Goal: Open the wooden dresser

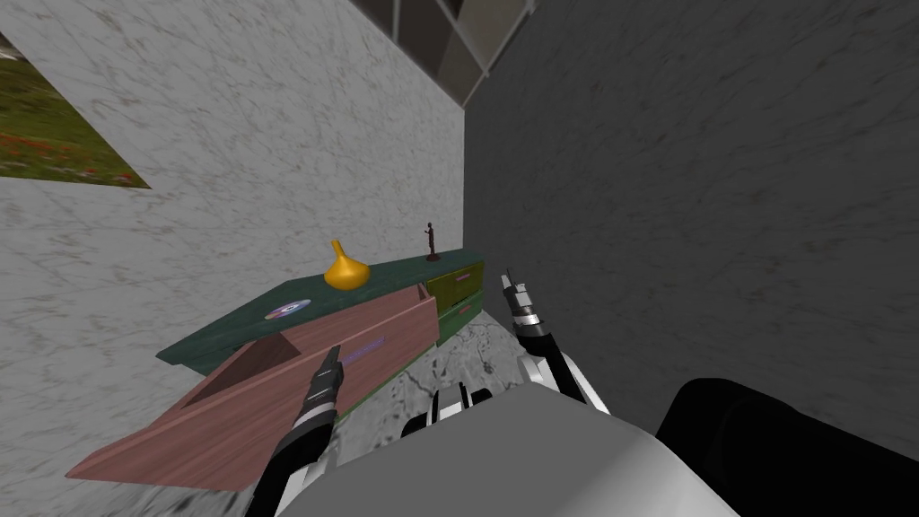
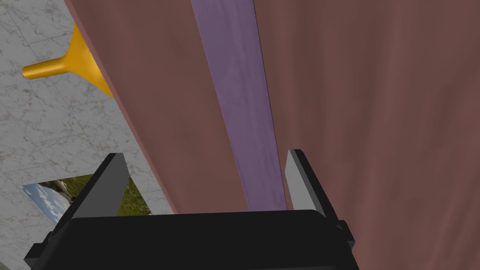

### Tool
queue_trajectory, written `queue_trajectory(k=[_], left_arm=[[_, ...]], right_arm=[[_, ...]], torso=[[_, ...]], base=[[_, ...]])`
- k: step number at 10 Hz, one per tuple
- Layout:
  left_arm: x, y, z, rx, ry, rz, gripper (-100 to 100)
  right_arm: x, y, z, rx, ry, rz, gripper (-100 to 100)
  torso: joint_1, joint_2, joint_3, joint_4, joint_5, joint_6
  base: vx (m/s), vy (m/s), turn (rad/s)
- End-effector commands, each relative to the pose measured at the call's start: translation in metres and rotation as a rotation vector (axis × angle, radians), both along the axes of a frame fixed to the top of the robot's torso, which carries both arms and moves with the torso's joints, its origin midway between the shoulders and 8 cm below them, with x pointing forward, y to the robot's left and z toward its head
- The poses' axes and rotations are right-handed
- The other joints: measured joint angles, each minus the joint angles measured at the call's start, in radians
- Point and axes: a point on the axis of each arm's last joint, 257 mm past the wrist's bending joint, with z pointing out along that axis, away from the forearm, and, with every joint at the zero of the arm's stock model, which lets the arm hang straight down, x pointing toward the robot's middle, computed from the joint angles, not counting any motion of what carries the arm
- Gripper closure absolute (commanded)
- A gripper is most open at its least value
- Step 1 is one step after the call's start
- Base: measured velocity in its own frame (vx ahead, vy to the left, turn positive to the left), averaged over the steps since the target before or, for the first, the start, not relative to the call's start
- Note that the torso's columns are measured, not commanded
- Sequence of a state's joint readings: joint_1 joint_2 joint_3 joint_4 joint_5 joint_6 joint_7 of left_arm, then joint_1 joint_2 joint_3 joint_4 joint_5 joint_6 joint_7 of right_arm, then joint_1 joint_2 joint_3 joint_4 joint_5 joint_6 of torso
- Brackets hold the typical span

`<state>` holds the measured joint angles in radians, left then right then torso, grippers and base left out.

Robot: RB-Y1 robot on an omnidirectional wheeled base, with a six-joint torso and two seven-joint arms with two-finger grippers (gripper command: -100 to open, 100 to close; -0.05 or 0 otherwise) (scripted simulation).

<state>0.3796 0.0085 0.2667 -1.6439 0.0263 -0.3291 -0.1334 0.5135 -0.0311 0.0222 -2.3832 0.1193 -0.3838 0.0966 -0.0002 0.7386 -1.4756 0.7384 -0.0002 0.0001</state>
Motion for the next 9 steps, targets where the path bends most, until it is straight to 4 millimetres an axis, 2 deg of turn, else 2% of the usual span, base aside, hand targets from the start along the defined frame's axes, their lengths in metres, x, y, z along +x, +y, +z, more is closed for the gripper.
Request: queue_trajectory(k=[1,2,3,4,9], left_arm=[[0.003,0.005,0.015,-0.001,0.001,0.002,-100],[0.004,0.007,0.021,-0.002,0.001,0.002,-100],[0.001,0.006,0.010,-0.009,0.014,0.003,-100],[0.000,0.006,0.009,-0.012,0.019,0.003,0],[-0.001,0.006,0.003,-0.019,0.032,0.005,0]], right_arm=[[0.000,0.000,0.000,0.000,0.000,0.000,0],[0.000,0.000,0.000,0.000,0.000,0.000,0],[0.000,0.000,0.000,0.000,0.000,0.000,0],[0.000,0.000,0.000,0.000,0.000,0.000,0],[0.000,0.000,0.000,0.000,0.000,0.000,0]], torso=[[-0.001,0.001,0.000,0.001,-0.001,-0.001],[-0.002,0.002,0.001,0.003,-0.003,-0.001],[-0.004,0.004,0.001,0.004,-0.005,-0.002],[-0.004,0.004,0.002,0.003,-0.004,-0.001],[-0.001,0.000,0.000,0.000,-0.001,0.000]], base=[[-0.021,-0.019,-0.010],[-0.016,-0.018,-0.014],[0.000,0.000,0.000],[0.000,0.000,0.000],[0.000,0.000,0.000]])
